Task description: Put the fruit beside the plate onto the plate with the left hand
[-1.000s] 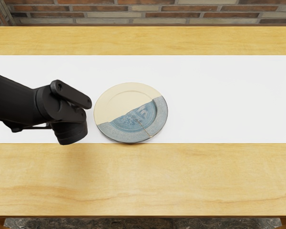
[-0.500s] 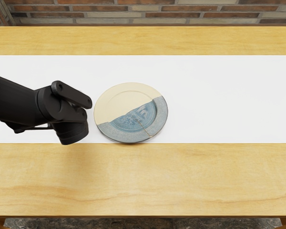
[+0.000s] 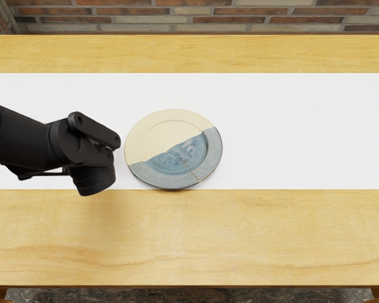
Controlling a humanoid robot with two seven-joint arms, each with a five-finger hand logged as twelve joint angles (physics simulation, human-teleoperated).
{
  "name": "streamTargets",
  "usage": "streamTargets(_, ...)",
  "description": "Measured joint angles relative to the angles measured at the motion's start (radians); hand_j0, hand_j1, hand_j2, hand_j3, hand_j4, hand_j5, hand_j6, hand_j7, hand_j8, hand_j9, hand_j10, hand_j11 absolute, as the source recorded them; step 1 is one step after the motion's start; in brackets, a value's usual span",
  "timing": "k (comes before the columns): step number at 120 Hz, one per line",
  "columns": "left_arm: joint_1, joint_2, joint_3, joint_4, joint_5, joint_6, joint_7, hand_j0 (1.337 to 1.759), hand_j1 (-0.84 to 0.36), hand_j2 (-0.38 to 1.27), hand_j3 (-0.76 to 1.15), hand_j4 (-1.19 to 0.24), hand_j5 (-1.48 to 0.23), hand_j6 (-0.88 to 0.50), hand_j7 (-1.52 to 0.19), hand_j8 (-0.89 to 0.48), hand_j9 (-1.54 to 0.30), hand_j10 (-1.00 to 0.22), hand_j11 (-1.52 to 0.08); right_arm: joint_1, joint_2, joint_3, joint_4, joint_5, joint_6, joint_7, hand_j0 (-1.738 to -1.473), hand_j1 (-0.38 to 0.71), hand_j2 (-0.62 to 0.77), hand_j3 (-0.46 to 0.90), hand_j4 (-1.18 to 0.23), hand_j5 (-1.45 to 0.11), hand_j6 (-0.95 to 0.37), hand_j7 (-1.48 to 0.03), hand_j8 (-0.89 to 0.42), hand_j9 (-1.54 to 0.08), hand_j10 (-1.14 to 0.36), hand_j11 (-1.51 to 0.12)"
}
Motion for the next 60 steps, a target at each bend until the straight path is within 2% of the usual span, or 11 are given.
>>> streamTargets(6, 0.0, 0.0, 0.002, -0.002, 0.004, 0.0, -0.002, 1.654, -0.23, 0.02, 0.0, -0.55, -0.65, -0.42, -0.82, -0.54, -0.7, -0.52, -0.7, 0.0, 0.0, 0.0, 0.0, 0.0, 0.0, 0.0, -1.658, -0.3, -0.01, 0.0, -0.04, -0.05, -0.04, -0.05, -0.04, -0.05, -0.04, -0.05)
streamTargets(11, 0.0, 0.0, 0.003, -0.007, 0.007, 0.001, -0.003, 1.654, -0.23, 0.03, 0.0, -0.57, -0.63, -0.39, -0.86, -0.61, -0.55, -0.53, -0.7, 0.0, 0.0, 0.0, 0.0, 0.0, 0.0, 0.0, -1.658, -0.3, -0.01, 0.0, -0.04, -0.05, -0.04, -0.05, -0.04, -0.05, -0.04, -0.05)
streamTargets(13, 0.0, 0.0, 0.002, -0.009, 0.007, 0.001, -0.003, 1.654, -0.23, 0.02, 0.0, -0.57, -0.64, -0.38, -0.88, -0.52, -0.71, -0.53, -0.71, 0.0, 0.0, 0.0, 0.0, 0.0, 0.0, 0.0, -1.658, -0.3, -0.01, 0.0, -0.04, -0.05, -0.04, -0.05, -0.04, -0.05, -0.04, -0.05)
streamTargets(22, -0.001, 0.0, 0.002, -0.015, 0.006, -0.001, -0.003, 1.651, -0.27, 0.0, 0.07, -0.59, -0.68, -0.3, -0.97, -0.4, -0.87, -0.55, -0.76, 0.0, 0.0, 0.0, 0.0, 0.0, 0.0, 0.0, -1.658, -0.3, -0.01, 0.0, -0.04, -0.05, -0.04, -0.05, -0.04, -0.05, -0.04, -0.05)
streamTargets(32, -0.001, 0.0, 0.002, -0.018, 0.009, -0.002, -0.001, 1.647, -0.29, 0.03, 0.06, -0.64, -0.73, -0.26, -1.02, -0.39, -0.87, -0.56, -0.81, 0.0, 0.0, 0.0, 0.0, 0.0, 0.0, 0.0, -1.658, -0.3, -0.01, 0.0, -0.04, -0.05, -0.04, -0.05, -0.04, -0.05, -0.04, -0.05)
streamTargets(38, -0.004, 0.0, 0.002, -0.019, 0.004, -0.003, 0.002, 1.64, -0.3, 0.08, -0.02, -0.65, -0.76, -0.27, -1.0, -0.36, -0.94, -0.55, -0.84, 0.0, 0.0, 0.0, 0.0, 0.0, 0.0, 0.0, -1.658, -0.3, -0.01, 0.0, -0.04, -0.05, -0.04, -0.05, -0.04, -0.05, -0.04, -0.05)
streamTargets(52, -0.026, 0.004, 0.003, -0.03, -0.012, -0.001, 0.016, 1.643, -0.32, 0.1, 0.01, -0.67, -0.84, -0.45, -0.97, -0.35, -0.94, -0.52, -0.88, 0.0, 0.0, 0.0, 0.0, 0.0, 0.0, 0.0, -1.658, -0.3, -0.01, 0.0, -0.04, -0.05, -0.04, -0.05, -0.04, -0.05, -0.04, -0.05)
streamTargets(60, -0.045, 0.015, 0.004, -0.04, -0.018, -0.001, 0.019, 1.646, -0.32, 0.14, 0.0, -0.67, -0.88, -0.47, -0.97, -0.34, -0.95, -0.52, -0.89, 0.0, 0.0, 0.0, 0.0, 0.0, 0.0, 0.0, -1.658, -0.3, -0.01, 0.0, -0.04, -0.05, -0.04, -0.05, -0.04, -0.05, -0.04, -0.05)
